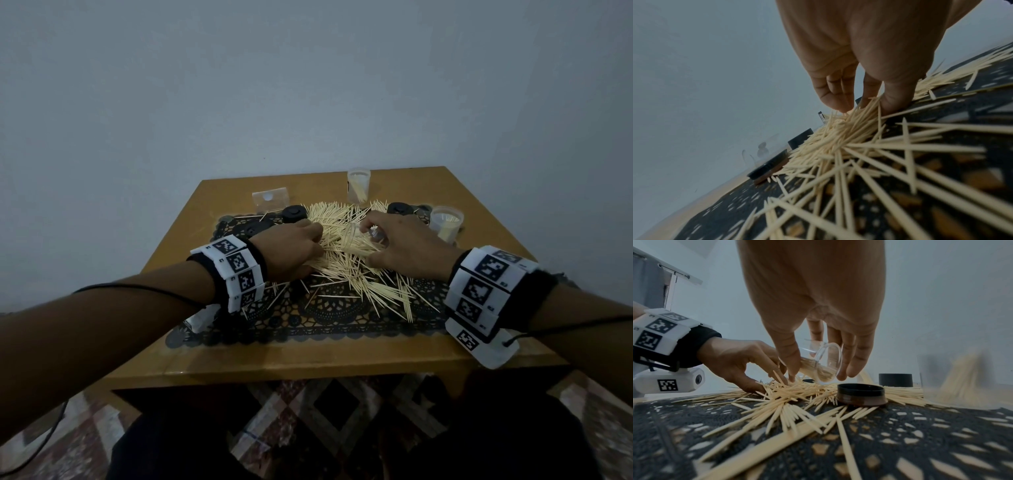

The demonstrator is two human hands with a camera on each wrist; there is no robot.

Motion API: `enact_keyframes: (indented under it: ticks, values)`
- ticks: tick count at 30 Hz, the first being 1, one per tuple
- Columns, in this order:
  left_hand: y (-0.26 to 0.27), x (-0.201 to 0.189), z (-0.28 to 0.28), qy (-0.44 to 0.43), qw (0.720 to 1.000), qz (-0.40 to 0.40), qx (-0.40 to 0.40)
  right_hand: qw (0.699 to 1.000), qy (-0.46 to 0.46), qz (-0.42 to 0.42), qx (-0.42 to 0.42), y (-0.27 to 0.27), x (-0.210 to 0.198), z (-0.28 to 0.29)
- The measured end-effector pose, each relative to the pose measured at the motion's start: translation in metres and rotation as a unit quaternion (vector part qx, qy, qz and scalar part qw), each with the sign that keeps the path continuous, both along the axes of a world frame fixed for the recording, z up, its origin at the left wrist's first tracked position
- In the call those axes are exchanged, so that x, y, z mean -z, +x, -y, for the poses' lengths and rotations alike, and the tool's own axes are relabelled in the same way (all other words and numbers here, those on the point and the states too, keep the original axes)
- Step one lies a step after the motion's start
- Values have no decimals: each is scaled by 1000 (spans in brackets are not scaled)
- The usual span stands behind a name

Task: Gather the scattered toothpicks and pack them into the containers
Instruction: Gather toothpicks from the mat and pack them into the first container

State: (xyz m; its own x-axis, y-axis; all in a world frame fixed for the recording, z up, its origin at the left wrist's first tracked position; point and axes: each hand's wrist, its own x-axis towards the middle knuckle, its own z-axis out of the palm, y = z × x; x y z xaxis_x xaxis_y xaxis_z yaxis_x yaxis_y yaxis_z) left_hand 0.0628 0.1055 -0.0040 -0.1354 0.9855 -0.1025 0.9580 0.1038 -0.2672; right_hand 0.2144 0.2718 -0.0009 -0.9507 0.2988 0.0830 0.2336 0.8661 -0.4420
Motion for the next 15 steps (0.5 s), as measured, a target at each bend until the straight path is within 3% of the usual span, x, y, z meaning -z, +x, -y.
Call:
enact_keyframes:
  ticks: [8,15]
  values:
    - [0,1,-2,-28,999,-25,1,1000,4,2,-4,-2,-2,4]
    - [-9,2,0,34,999,32,6,1000,1,-4,-3,0,-2,4]
